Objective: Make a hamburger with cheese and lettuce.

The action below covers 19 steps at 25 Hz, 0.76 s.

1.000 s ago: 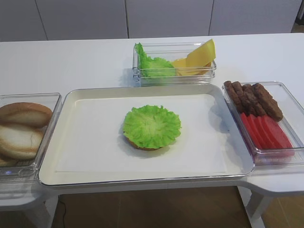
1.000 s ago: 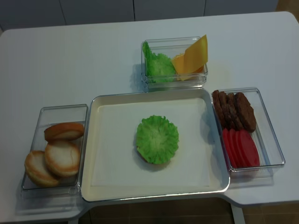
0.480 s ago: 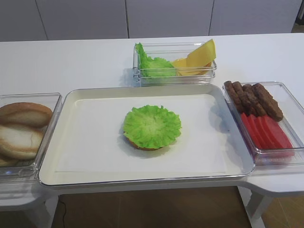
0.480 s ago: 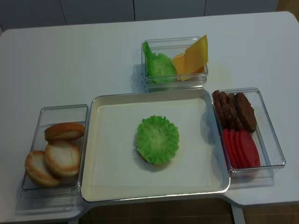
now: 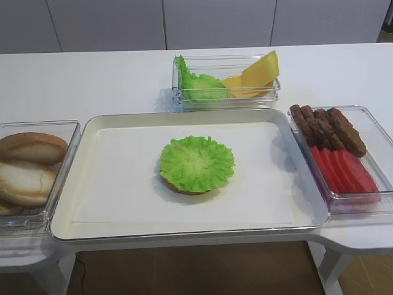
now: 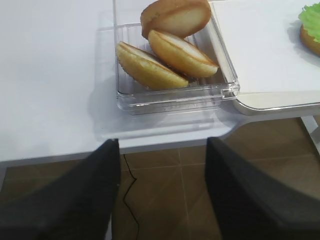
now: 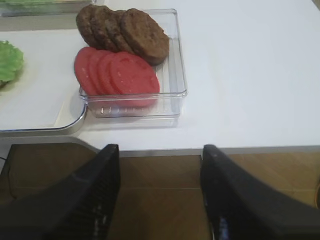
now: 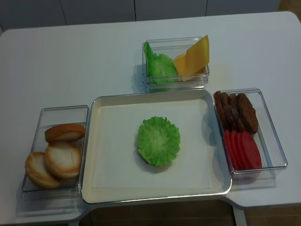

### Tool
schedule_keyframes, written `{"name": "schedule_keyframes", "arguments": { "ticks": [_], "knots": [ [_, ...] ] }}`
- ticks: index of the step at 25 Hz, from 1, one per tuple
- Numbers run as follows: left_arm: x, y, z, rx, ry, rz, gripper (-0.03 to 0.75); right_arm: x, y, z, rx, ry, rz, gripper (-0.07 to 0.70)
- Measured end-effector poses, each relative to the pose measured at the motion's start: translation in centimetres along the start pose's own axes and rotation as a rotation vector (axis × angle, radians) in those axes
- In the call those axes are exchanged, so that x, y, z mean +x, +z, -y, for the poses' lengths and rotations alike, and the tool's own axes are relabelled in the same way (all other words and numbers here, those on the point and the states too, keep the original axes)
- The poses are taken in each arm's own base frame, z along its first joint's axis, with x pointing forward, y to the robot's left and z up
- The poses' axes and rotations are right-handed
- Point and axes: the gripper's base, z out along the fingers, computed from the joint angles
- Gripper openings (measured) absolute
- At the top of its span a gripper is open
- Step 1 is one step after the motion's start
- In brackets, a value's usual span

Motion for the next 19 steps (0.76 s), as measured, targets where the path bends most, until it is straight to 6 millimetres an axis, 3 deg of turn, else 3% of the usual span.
{"name": "schedule_keyframes", "arguments": {
  "ticks": [19],
  "knots": [
    [0.00, 0.00, 0.00, 0.000, 0.000, 0.000, 0.405, -0.01, 0.00, -0.16, -0.016, -0.018, 0.001, 0.394]
  ]
}}
